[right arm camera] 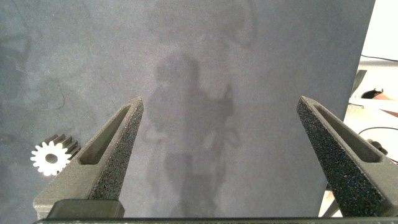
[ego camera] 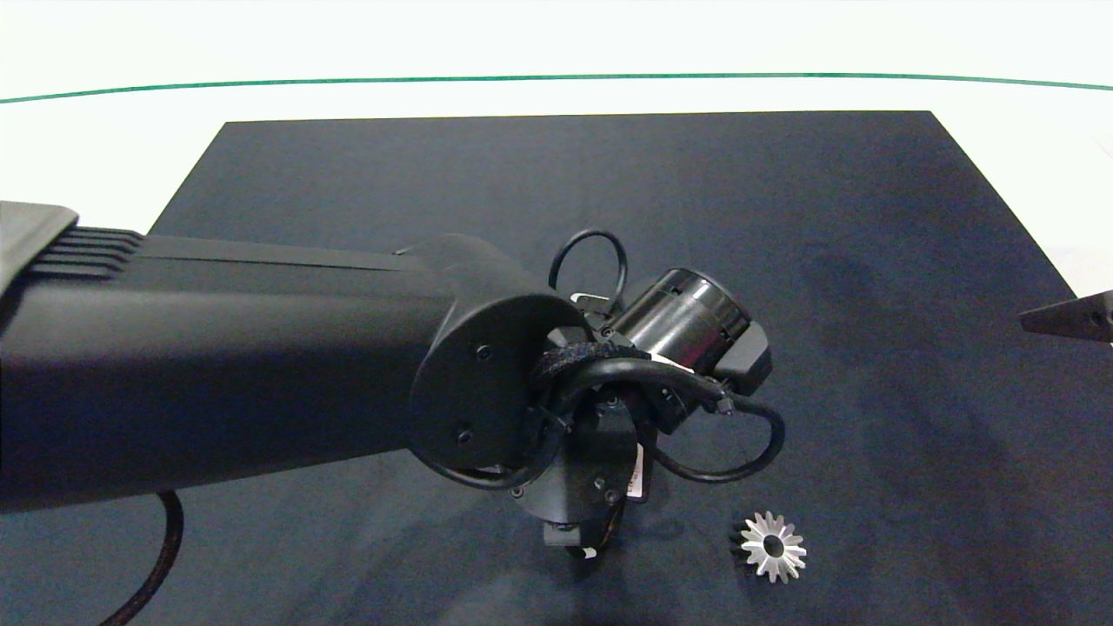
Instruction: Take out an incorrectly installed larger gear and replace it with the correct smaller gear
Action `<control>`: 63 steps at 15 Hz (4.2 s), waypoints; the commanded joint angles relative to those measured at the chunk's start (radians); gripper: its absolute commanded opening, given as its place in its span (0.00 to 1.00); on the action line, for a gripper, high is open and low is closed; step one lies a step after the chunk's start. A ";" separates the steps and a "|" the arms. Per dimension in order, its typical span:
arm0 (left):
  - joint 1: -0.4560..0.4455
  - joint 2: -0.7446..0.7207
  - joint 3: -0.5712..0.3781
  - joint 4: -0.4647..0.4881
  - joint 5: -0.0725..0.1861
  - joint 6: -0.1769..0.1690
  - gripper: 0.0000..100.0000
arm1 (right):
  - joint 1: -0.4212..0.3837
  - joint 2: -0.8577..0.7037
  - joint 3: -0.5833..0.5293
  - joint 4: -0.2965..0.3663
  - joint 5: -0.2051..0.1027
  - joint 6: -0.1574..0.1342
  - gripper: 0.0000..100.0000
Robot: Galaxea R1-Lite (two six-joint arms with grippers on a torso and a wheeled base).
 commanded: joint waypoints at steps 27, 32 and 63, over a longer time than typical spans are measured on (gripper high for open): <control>0.006 0.019 -0.022 0.024 0.004 -0.028 0.16 | 0.002 0.000 0.001 0.004 -0.001 0.001 1.00; 0.008 0.009 -0.010 0.036 0.004 -0.037 0.16 | 0.003 0.000 0.004 0.004 -0.001 0.001 1.00; 0.006 -0.047 -0.039 0.102 0.003 -0.062 1.00 | 0.000 0.000 0.005 0.003 0.006 -0.001 1.00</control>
